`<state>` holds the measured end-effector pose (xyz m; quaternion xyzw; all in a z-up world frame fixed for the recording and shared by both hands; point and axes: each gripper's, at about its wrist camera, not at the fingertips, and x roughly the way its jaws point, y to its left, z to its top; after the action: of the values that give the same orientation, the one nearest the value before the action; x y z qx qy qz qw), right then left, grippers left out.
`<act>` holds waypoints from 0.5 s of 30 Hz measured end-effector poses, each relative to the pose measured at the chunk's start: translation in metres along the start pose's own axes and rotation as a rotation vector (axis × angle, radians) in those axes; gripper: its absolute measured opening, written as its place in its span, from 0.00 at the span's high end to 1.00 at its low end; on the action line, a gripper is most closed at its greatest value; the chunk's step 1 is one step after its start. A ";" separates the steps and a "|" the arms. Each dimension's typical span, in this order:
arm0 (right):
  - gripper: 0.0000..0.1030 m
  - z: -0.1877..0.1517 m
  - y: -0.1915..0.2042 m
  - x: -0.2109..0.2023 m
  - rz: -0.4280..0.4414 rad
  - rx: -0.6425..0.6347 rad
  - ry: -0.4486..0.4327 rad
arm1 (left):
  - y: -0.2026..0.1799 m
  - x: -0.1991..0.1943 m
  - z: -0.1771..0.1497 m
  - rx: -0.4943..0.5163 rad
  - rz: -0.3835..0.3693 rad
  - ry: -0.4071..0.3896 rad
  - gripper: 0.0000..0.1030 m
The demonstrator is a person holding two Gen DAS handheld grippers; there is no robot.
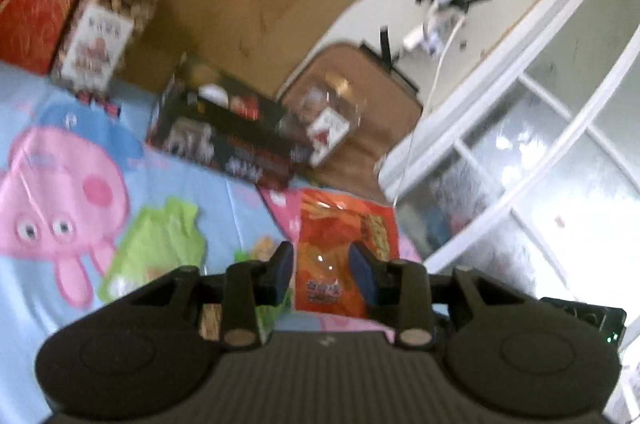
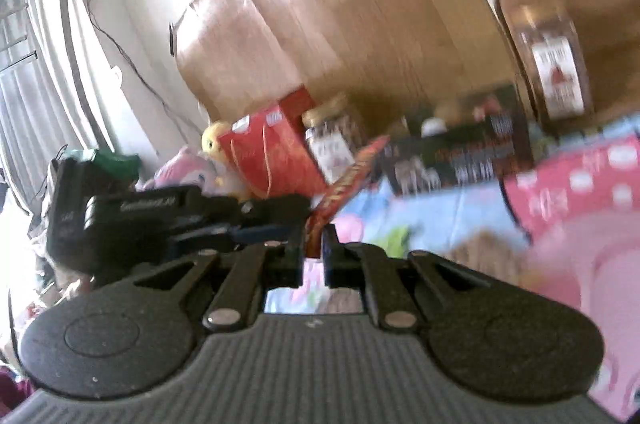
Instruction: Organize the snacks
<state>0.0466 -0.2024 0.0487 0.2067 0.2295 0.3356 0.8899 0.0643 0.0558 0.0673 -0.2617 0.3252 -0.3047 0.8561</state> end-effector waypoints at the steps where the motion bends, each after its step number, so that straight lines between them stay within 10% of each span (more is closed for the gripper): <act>1: 0.89 -0.008 -0.003 -0.003 -0.004 0.001 0.018 | 0.000 0.003 -0.006 0.005 0.006 0.017 0.70; 11: 0.83 -0.056 -0.053 0.002 -0.136 0.161 0.177 | 0.009 0.031 -0.047 0.039 0.132 0.135 0.67; 13: 0.82 -0.057 -0.064 -0.002 -0.107 0.208 0.170 | 0.008 0.031 -0.046 0.047 0.128 0.134 0.61; 15: 0.77 -0.055 -0.067 -0.002 -0.112 0.210 0.154 | 0.006 0.030 -0.046 0.058 0.128 0.131 0.35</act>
<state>0.0486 -0.2376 -0.0302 0.2593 0.3422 0.2745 0.8604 0.0519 0.0274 0.0213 -0.1950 0.3876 -0.2750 0.8580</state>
